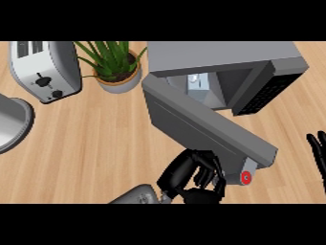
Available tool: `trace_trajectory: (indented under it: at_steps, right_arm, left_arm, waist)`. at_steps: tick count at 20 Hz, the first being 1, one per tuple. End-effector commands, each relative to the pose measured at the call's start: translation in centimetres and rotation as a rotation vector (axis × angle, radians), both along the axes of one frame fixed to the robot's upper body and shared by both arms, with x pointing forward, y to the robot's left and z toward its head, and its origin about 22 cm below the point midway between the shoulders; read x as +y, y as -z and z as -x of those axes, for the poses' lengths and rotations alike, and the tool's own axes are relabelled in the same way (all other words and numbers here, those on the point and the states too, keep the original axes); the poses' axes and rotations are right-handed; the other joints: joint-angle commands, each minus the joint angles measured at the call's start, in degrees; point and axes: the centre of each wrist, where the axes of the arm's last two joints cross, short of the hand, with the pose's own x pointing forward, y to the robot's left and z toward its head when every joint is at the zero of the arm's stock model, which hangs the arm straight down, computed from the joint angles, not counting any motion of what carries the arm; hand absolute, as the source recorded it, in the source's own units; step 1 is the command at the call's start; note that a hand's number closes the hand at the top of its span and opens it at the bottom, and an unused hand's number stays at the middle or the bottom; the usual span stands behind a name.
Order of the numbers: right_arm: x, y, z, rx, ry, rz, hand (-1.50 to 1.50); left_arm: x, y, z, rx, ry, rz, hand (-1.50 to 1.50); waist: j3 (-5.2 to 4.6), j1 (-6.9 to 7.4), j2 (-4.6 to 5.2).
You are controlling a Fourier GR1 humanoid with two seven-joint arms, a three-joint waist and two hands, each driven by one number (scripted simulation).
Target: Pick up the milk, place it into the microwave and close the microwave
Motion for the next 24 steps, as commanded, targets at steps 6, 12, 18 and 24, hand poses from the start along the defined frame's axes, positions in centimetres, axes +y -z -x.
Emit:
trace_trajectory:
  at_steps: [6, 12, 18, 24]
  right_arm:
    - [0.3, -3.0, -0.4, -0.039, -0.169, 0.016, -1.50]
    - [0.5, -4.4, -0.2, -0.065, -0.220, -0.007, -1.50]
    - [0.5, -4.6, -0.2, -0.041, -0.265, -0.021, -1.50]
    - [0.6, -5.5, -0.2, -0.052, -0.286, -0.039, -1.50]
  left_arm:
    - [-1.8, -3.8, -4.0, -0.045, -0.107, 0.072, 1.50]
    - [-2.0, -5.3, -6.8, -0.013, -0.199, 0.071, 1.50]
    - [-1.6, -7.2, -8.4, 0.017, -0.300, 0.245, 1.50]
    - [-1.2, -7.5, -10.2, 0.007, -0.339, 0.277, 1.50]
  waist:
    - [-0.05, -4.13, 0.79]
    - [0.03, -6.68, 1.27]
    - [-0.16, -9.05, 2.51]
    - [-0.06, -10.45, 3.08]
